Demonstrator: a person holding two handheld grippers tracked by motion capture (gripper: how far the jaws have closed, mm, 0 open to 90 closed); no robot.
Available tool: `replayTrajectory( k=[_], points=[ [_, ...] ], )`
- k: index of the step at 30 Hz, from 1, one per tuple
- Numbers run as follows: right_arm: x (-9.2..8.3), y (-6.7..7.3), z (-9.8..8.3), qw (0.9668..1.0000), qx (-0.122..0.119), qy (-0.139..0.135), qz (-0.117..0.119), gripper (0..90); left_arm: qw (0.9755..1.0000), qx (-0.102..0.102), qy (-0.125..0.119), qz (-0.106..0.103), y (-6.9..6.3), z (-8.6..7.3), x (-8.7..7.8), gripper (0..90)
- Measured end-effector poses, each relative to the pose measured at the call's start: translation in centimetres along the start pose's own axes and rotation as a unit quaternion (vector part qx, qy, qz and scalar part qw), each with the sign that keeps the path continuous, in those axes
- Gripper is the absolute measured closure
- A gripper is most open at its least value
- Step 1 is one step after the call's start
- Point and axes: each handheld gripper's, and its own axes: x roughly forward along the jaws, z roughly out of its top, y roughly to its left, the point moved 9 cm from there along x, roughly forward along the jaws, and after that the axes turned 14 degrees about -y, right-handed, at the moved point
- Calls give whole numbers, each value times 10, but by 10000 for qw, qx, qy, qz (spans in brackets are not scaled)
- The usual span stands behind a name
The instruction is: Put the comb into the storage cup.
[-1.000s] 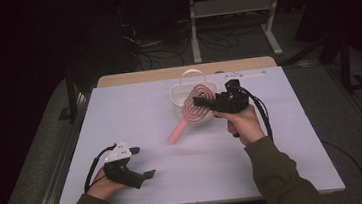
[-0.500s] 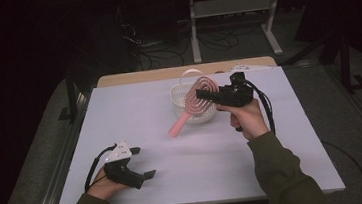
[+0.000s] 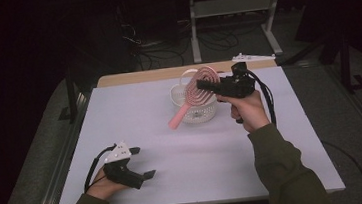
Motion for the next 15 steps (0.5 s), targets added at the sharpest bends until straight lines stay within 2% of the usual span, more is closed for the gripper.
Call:
replayTrajectory(
  k=[15],
  points=[
    [-2, -10, 25, 9996, 62, -245, -149, 629, 10000, 5, 16, 3, 0, -1, 0, 0]
  ],
)
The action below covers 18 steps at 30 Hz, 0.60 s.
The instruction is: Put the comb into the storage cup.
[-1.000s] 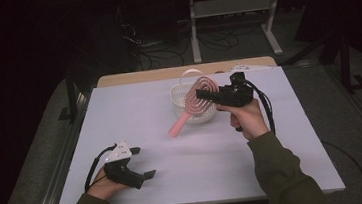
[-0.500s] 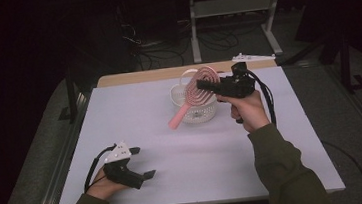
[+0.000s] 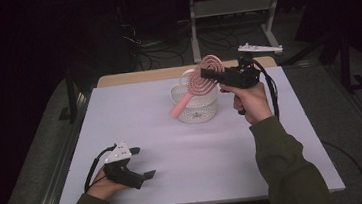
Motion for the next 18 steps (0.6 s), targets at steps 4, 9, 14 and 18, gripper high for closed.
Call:
replayTrajectory(
  k=[4, 9, 14, 18],
  points=[
    [1, -6, 7, 9999, -12, -44, -108, 630, 10000, -8, 23, -1, 0, -1, 1, 0],
    [2, -12, 13, 9997, 2, -128, -190, 630, 10000, 6, 27, 17, 0, -1, 1, 0],
    [1, -19, 19, 9994, -2, -206, -286, 629, 10000, 21, 37, 15, 0, -1, 1, 0],
    [0, -25, 24, 9988, -1, -299, -378, 629, 10000, 22, 45, 15, 1, -2, 1, 0]
  ],
)
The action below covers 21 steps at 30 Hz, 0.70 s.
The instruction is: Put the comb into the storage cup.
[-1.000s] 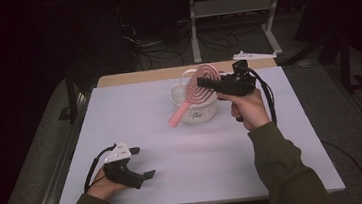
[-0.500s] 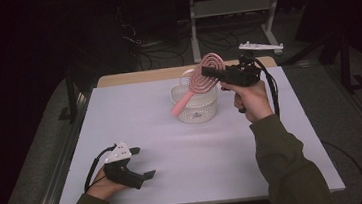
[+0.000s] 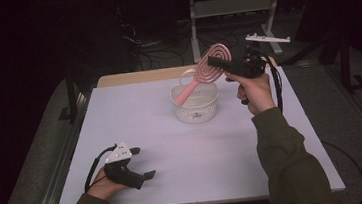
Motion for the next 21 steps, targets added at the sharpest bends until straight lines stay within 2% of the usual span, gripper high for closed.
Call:
replayTrajectory(
  k=[15, 21],
  points=[
    [-2, -24, 6, 9989, 54, -252, -400, 629, 10000, 38, 47, -26, -1, -2, 2, 0],
    [0, -33, 2, 9980, -29, -275, -577, 629, 9999, 77, 85, -42, -2, -3, 2, 0]
  ],
)
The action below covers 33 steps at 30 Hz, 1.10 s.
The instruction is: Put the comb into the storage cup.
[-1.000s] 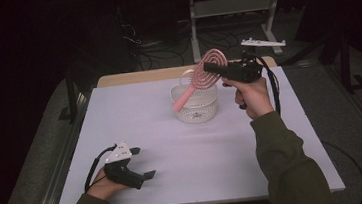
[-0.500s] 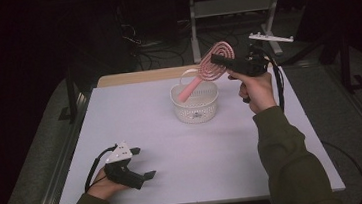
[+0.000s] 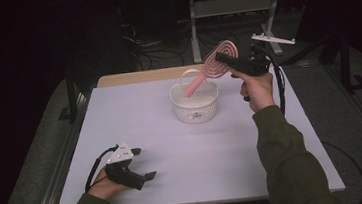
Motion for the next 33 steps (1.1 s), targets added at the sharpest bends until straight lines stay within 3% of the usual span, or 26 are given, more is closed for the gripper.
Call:
replayTrajectory(
  k=[13, 33],
  points=[
    [7, -16, -27, 9995, 80, 148, -257, 629, 9999, 48, 94, 36, 0, -3, 3, 0],
    [25, -9, -63, 9990, 48, 389, -221, 629, 9999, 83, 83, 18, 0, -3, 3, 0]
  ],
)
